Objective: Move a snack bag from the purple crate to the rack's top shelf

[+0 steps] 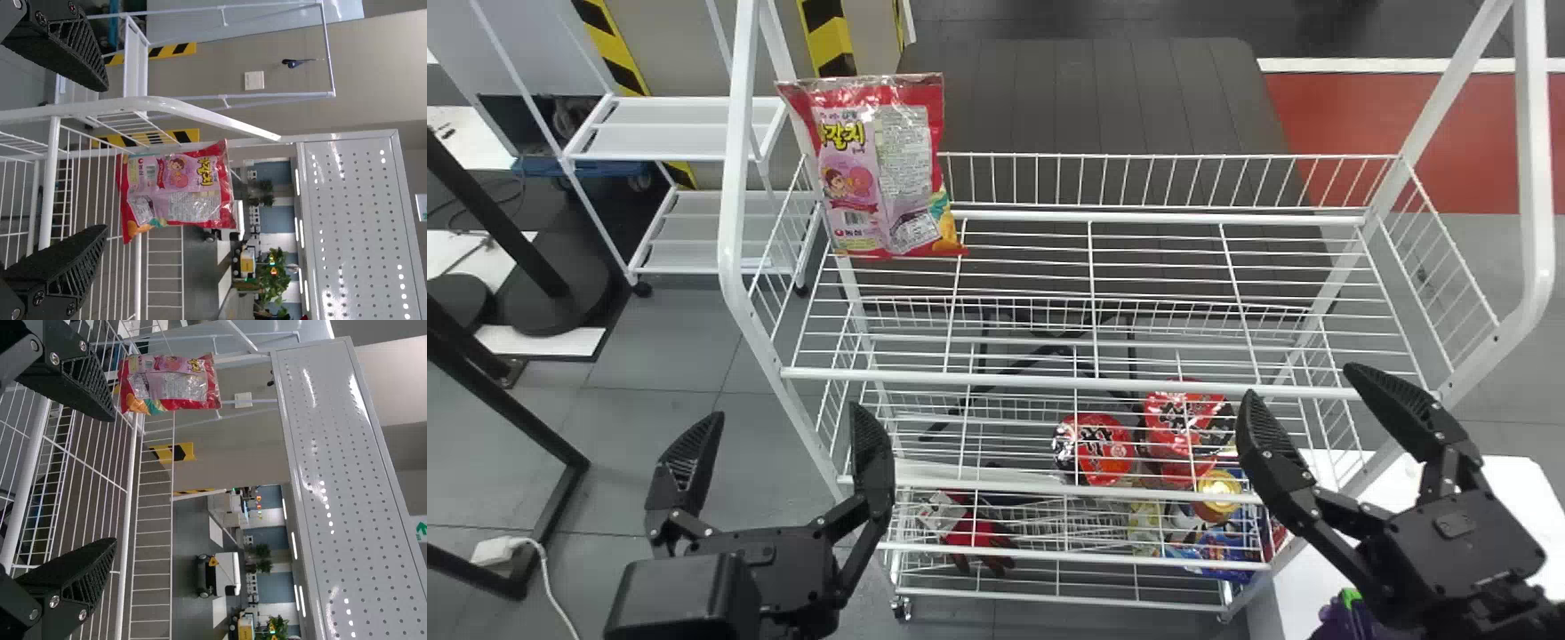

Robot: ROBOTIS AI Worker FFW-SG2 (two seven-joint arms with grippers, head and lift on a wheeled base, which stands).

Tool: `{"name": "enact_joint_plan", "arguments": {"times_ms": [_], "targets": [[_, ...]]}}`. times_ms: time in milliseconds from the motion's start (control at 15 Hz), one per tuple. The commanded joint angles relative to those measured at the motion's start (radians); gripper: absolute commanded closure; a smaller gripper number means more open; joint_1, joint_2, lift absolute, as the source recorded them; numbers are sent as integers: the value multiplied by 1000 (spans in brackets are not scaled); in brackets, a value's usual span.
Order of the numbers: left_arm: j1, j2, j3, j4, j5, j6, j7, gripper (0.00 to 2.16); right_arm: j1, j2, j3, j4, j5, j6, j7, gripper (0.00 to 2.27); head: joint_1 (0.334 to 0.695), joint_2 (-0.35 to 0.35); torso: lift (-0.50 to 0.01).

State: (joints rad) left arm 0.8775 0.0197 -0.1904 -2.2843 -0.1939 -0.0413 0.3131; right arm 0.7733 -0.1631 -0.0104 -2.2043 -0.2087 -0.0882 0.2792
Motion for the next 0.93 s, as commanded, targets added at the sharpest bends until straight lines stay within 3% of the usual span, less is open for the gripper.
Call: {"name": "enact_joint_plan", "arguments": {"times_ms": [0, 867], "targets": [[-6, 2, 0, -1, -1, 4, -3, 70, 4, -3, -5, 2, -1, -1, -2, 194, 695, 41, 0], [-17, 11, -1, -1, -1, 16, -6, 73, 4, -1, -20, 6, 0, -11, -3, 194, 695, 20, 0]]}}
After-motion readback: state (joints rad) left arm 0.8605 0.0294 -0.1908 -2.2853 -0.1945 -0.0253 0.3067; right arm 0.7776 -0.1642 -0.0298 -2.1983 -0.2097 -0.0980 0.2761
